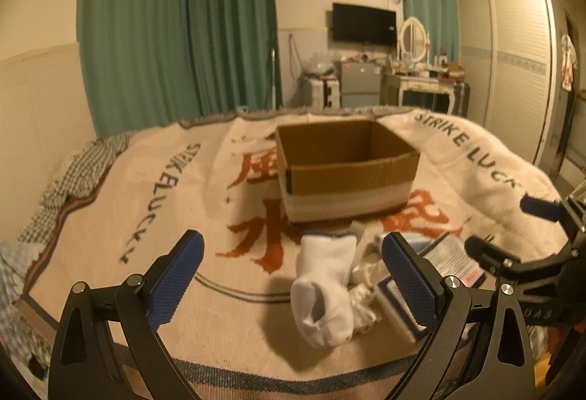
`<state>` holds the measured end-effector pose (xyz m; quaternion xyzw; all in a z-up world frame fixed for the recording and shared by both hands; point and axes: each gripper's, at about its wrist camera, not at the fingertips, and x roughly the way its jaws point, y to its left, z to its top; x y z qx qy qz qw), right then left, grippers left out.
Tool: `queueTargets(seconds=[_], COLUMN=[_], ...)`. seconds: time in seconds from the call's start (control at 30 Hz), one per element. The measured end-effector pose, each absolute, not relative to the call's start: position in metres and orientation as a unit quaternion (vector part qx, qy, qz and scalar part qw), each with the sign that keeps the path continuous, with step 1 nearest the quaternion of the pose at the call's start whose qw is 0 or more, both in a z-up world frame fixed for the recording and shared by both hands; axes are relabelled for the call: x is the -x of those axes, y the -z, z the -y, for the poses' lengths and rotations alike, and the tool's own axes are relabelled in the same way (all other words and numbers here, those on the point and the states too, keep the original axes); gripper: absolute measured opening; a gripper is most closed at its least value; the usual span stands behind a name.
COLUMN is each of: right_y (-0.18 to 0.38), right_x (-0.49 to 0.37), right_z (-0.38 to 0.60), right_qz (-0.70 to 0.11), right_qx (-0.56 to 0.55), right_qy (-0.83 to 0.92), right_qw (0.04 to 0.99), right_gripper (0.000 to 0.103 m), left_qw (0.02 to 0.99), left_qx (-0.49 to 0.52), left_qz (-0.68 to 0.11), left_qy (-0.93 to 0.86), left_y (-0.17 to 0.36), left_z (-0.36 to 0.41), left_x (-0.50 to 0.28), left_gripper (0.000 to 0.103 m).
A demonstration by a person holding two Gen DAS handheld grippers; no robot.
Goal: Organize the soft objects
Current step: 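Grasp the white sock with the left tool while the right tool grasps the barcode tissue pack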
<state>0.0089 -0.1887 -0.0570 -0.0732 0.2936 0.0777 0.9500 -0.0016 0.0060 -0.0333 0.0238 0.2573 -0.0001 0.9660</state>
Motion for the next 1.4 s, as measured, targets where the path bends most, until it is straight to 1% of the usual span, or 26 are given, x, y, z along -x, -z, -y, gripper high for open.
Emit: queueTargets(seconds=[0.1, 0.17, 0.3, 0.5, 0.6, 0.67, 0.73, 0.77, 0.8, 0.83, 0.87, 0.93, 0.97, 1.03, 1.13, 1.3, 1.4], right_y=[0.081, 0.096, 0.121, 0.141, 0.143, 0.143, 0.14, 0.138, 0.134, 0.13, 0.127, 0.123, 0.12, 0.115, 0.103, 0.074, 0.054], right_x=[-0.016, -0.022, -0.032, -0.048, -0.052, -0.052, -0.051, -0.05, -0.05, -0.05, -0.05, -0.05, -0.048, -0.043, -0.032, -0.015, -0.009], right_z=[0.186, 0.185, 0.182, 0.181, 0.179, 0.176, 0.174, 0.176, 0.179, 0.183, 0.186, 0.19, 0.191, 0.19, 0.189, 0.185, 0.186], right_qz=[-0.326, -0.347, -0.376, -0.399, -0.402, -0.399, -0.391, -0.386, -0.383, -0.38, -0.377, -0.372, -0.367, -0.359, -0.34, -0.309, -0.282], right_qx=[0.075, 0.071, 0.074, 0.065, 0.057, 0.064, 0.073, 0.074, 0.07, 0.063, 0.056, 0.046, 0.045, 0.048, 0.053, 0.063, 0.07], right_qy=[-0.085, -0.091, -0.094, -0.094, -0.105, -0.102, -0.098, -0.095, -0.096, -0.099, -0.104, -0.11, -0.112, -0.116, -0.122, -0.133, -0.136], right_qw=[0.938, 0.931, 0.919, 0.91, 0.908, 0.909, 0.912, 0.915, 0.916, 0.918, 0.918, 0.92, 0.922, 0.925, 0.931, 0.94, 0.947], right_gripper=[0.096, 0.095, 0.084, 0.082, 0.069, 0.065, 0.047, 0.043, 0.034, 0.029, 0.027, 0.022, 0.022, 0.019, 0.017, 0.016, 0.015], left_qw=[0.961, 0.956, 0.945, 0.935, 0.93, 0.926, 0.926, 0.927, 0.928, 0.928, 0.927, 0.922, 0.92, 0.921, 0.925, 0.935, 0.946], left_qx=[-0.02, -0.018, -0.021, -0.019, -0.024, -0.029, -0.028, -0.027, -0.026, -0.023, -0.021, -0.02, -0.018, -0.019, -0.027, -0.022, -0.031], left_qz=[-0.276, -0.292, -0.327, -0.354, -0.367, -0.375, -0.374, -0.373, -0.371, -0.371, -0.373, -0.385, -0.389, -0.385, -0.375, -0.351, -0.32], left_qy=[-0.002, 0.0, -0.001, 0.012, 0.024, 0.026, 0.031, 0.031, 0.03, 0.033, 0.038, 0.041, 0.048, 0.054, 0.05, 0.043, 0.048], left_y=[0.047, 0.058, 0.082, 0.1, 0.11, 0.116, 0.118, 0.118, 0.119, 0.12, 0.122, 0.128, 0.13, 0.129, 0.123, 0.099, 0.075], left_z=[-0.009, -0.011, -0.01, -0.009, -0.006, -0.001, -0.001, -0.001, -0.001, -0.001, 0.0, 0.0, 0.001, 0.002, 0.003, -0.003, 0.0], left_x=[-0.004, -0.009, -0.018, -0.022, -0.028, -0.032, -0.037, -0.039, -0.041, -0.044, -0.047, -0.052, -0.052, -0.048, -0.042, -0.032, -0.03], left_gripper=[0.099, 0.099, 0.099, 0.099, 0.098, 0.098, 0.098, 0.098, 0.097, 0.088, 0.082, 0.061, 0.054, 0.047, 0.038, 0.037, 0.037])
